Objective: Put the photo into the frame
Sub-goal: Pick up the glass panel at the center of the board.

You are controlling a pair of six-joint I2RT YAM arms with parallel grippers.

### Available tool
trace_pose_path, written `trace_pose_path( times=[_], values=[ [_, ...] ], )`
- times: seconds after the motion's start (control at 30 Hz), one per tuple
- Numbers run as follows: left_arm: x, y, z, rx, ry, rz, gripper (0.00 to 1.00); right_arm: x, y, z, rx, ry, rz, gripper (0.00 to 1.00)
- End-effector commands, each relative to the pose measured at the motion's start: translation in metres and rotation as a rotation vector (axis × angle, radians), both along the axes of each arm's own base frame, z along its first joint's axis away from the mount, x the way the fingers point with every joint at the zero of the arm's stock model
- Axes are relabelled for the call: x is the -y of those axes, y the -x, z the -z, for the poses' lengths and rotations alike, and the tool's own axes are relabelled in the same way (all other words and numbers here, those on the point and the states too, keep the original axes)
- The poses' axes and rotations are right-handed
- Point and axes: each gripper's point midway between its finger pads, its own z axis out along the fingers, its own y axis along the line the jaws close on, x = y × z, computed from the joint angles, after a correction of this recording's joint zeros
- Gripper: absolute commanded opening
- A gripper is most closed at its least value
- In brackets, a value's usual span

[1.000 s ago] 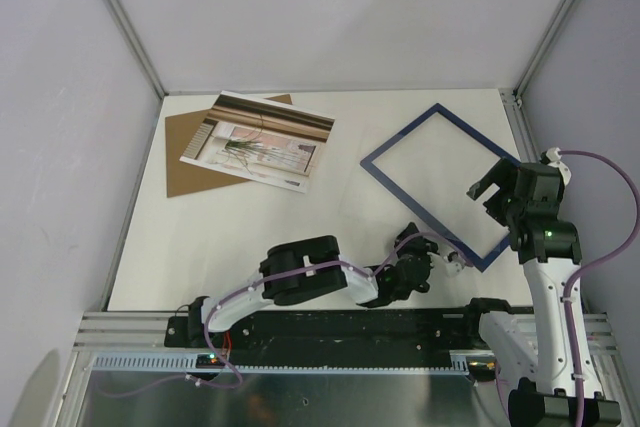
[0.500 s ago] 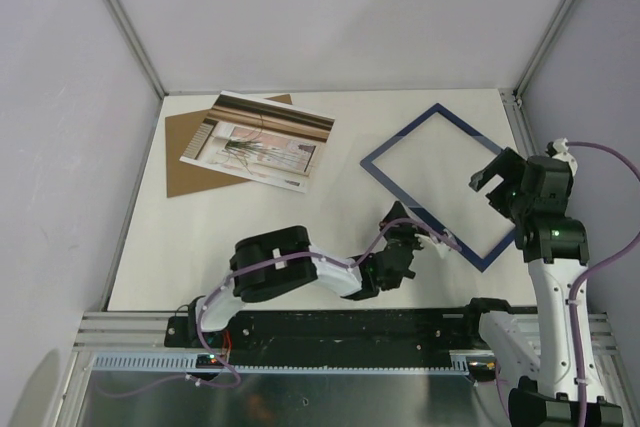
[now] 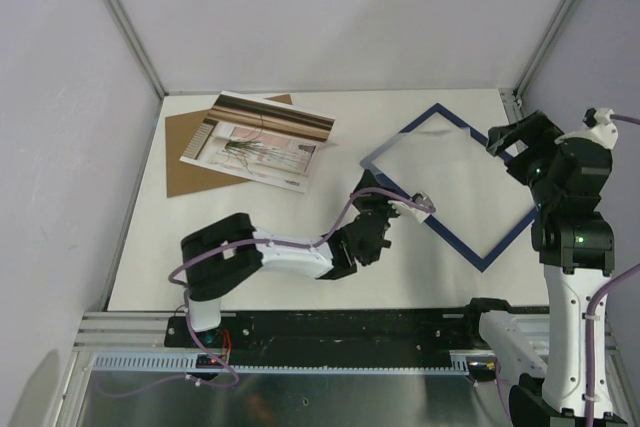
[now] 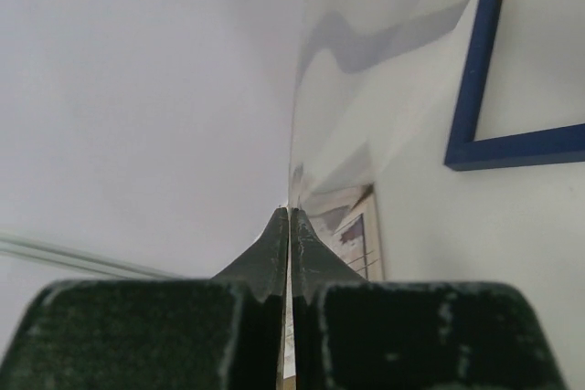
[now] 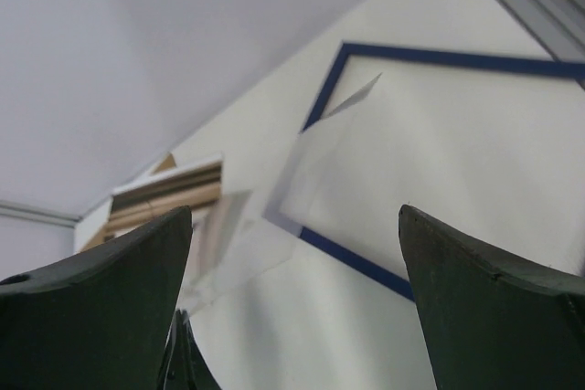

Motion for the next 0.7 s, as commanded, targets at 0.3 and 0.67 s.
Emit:
trace_pose_path(
  times=[0.3,0.67],
  values=[
    [-0.037,-0.004,-0.091,-0.165,0.191,0.022,0.00,-0.003,-0.029,-0.078,0.225,-0.028,-0.009,0.99],
    [-0.056,-0.015,-0.105,-0.321,0.283,0.005,0.00,-0.003,-0.048,-0.064,0.170,-0.021,-0.020,0.99]
  ],
)
